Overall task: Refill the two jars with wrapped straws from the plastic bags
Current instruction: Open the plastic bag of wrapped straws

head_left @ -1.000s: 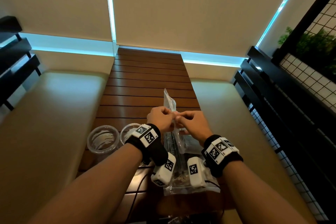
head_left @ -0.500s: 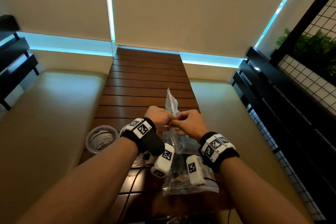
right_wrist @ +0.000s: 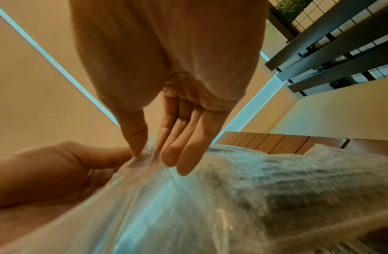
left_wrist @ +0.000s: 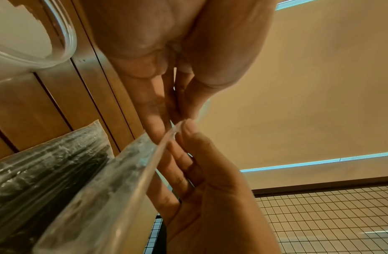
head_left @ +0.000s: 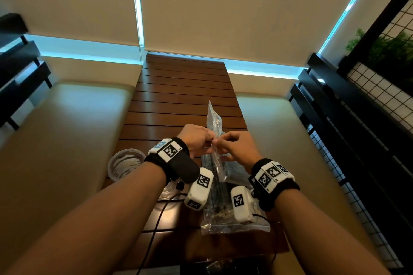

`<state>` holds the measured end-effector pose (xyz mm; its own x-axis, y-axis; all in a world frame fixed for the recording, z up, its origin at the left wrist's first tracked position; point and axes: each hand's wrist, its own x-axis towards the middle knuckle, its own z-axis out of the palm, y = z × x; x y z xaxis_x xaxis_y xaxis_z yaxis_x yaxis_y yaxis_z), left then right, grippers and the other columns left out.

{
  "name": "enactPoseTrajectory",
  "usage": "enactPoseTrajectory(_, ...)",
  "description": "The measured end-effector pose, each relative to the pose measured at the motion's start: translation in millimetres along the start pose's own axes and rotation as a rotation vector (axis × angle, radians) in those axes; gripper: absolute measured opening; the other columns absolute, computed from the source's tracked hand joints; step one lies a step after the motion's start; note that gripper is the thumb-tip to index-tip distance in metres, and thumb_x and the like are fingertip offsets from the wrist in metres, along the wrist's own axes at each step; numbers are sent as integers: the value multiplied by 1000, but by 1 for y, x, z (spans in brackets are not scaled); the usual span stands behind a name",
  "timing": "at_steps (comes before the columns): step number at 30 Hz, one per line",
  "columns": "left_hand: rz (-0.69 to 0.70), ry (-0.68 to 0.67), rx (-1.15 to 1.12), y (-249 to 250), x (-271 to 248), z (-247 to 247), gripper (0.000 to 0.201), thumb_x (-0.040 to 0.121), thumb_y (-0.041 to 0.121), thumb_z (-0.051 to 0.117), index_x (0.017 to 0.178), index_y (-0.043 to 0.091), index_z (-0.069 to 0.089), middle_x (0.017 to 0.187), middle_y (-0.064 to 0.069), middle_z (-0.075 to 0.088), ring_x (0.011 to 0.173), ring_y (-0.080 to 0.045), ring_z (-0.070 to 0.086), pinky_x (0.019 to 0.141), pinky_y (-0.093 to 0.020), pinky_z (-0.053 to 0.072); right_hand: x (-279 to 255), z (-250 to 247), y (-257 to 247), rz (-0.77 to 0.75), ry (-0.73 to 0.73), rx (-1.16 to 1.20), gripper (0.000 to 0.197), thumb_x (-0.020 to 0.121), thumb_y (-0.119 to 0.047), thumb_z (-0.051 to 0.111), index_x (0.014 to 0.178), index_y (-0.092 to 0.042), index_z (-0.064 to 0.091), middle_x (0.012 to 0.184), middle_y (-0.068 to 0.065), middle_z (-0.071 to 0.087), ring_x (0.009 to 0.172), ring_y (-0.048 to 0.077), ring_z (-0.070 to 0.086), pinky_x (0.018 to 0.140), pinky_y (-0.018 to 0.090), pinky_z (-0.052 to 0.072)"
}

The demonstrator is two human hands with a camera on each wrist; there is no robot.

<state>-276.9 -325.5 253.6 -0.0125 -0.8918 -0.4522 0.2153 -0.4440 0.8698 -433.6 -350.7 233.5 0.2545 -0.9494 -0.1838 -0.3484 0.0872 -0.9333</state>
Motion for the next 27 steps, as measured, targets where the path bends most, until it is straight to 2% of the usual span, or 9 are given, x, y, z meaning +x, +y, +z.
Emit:
enactPoseTrajectory(3, -1, -29, -15, 1, -2, 1, 11, 96, 1, 53, 91, 2, 63, 84, -13, 70, 73, -20, 70, 60, -30, 57, -1, -2, -1, -15, 20, -13, 8, 84, -17, 72, 85, -10, 74, 79, 4, 75, 75, 19, 73, 69, 36, 61)
enactPoseTrajectory(5, 6, -28, -14, 1, -2, 3, 9, 95, 0, 54, 93, 1, 63, 92, -16, 72, 80, -22, 72, 67, -32, 58, -4, -2, -4, -40, 39, 2, 10, 85, -18, 71, 85, -9, 73, 75, 3, 74, 70, 16, 73, 66, 33, 61)
enactPoseTrajectory(9, 12, -32, 12, 0, -3, 4, 9, 94, 0, 57, 94, 0, 66, 102, -17, 73, 95, -26, 72, 80, -35, 59, -12, -4, -10, -65, 40, 95, 17, 83, -22, 74, 88, -6, 71, 76, 4, 75, 69, 18, 74, 66, 35, 61)
enactPoseTrajectory(13, 54, -22, 124, -3, -3, 7, 6, 94, 2, 59, 91, 0, 65, 97, -16, 71, 89, -24, 71, 72, -30, 60, -8, -5, -8, -84, 69, -12, 10, 88, -17, 68, 86, -10, 74, 77, 6, 74, 72, 20, 74, 64, 34, 61)
enactPoseTrajectory(18, 77, -39, 150, -4, -3, 10, 7, 94, 7, 61, 90, 1, 62, 92, -14, 70, 83, -22, 70, 75, -34, 60, -3, -5, -6, -90, 62, -108, 14, 93, -19, 63, 85, -10, 71, 81, 7, 73, 73, 19, 73, 61, 32, 61)
enactPoseTrajectory(22, 76, -47, 156, -5, -7, 12, 8, 97, 2, 53, 91, 2, 59, 86, -11, 65, 75, -19, 66, 61, -28, 58, -3, 0, 0, -91, 71, -118, 19, 92, -19, 61, 77, -10, 67, 79, 11, 70, 70, 23, 70, 61, 35, 61)
enactPoseTrajectory(27, 72, -63, 156, -10, -8, 10, 13, 95, 1, 53, 84, 6, 58, 92, -12, 67, 80, -21, 68, 68, -35, 59, -2, 0, 7, -75, 119, -9, 19, 91, -16, 58, 73, -10, 60, 79, 16, 66, 72, 28, 67, 60, 38, 61)
